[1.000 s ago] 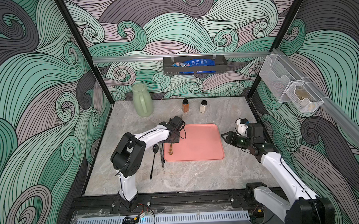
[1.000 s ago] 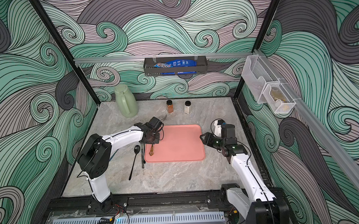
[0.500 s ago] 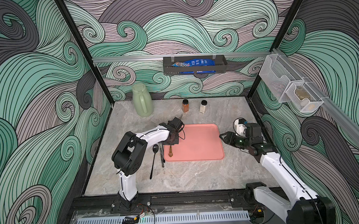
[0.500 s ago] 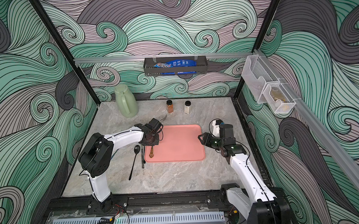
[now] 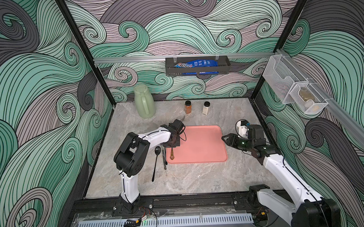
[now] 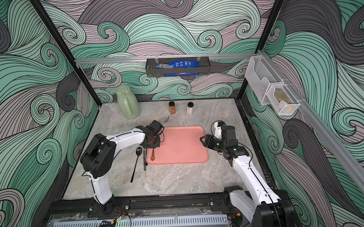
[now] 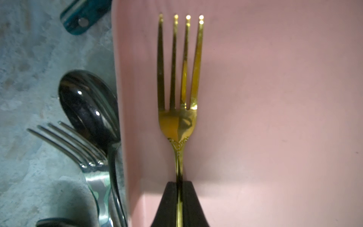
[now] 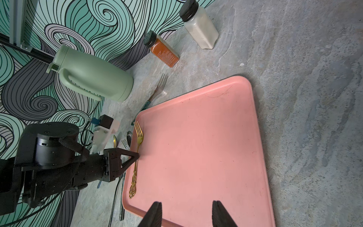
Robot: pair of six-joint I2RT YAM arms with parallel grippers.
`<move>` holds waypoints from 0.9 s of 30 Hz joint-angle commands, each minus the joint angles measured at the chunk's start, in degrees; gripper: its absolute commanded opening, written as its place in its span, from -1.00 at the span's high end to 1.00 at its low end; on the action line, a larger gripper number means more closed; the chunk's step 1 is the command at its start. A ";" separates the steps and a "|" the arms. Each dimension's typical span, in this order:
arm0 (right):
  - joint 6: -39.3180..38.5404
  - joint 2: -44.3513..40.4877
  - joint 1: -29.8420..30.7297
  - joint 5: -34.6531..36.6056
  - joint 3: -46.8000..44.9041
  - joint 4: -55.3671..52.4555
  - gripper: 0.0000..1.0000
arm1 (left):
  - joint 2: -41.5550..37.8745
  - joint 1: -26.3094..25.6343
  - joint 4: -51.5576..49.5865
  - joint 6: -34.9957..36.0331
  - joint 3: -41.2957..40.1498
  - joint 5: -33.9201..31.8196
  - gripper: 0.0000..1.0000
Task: Set the spoon and fork side by side
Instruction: Place the fork on the tray, then pick up the spoon from the center of the board.
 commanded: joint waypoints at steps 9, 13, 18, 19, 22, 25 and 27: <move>6.76 3.45 11.29 8.26 3.58 -0.33 0.09 | -13.03 1.64 -7.72 -0.58 -1.82 -2.04 0.41; 11.59 7.84 20.08 12.05 6.20 1.09 0.09 | -24.17 3.51 -10.83 0.32 -6.72 -1.77 0.34; 16.12 15.88 31.34 15.78 11.23 3.47 0.09 | -38.67 7.24 -16.99 0.41 -12.11 -1.34 0.28; 16.80 17.86 33.73 16.43 12.64 3.85 0.09 | -41.04 7.99 -18.18 0.49 -12.91 -1.22 0.27; 18.58 23.77 40.14 18.34 17.55 4.98 0.09 | -49.39 10.06 -21.35 0.60 -15.40 -0.81 0.23; 19.66 31.40 46.07 20.93 24.30 4.29 0.11 | -55.64 11.82 -25.48 1.39 -15.89 0.00 0.12; 19.99 38.08 49.96 21.09 30.30 2.94 0.11 | -59.29 12.91 -28.44 2.64 -15.59 0.89 0.09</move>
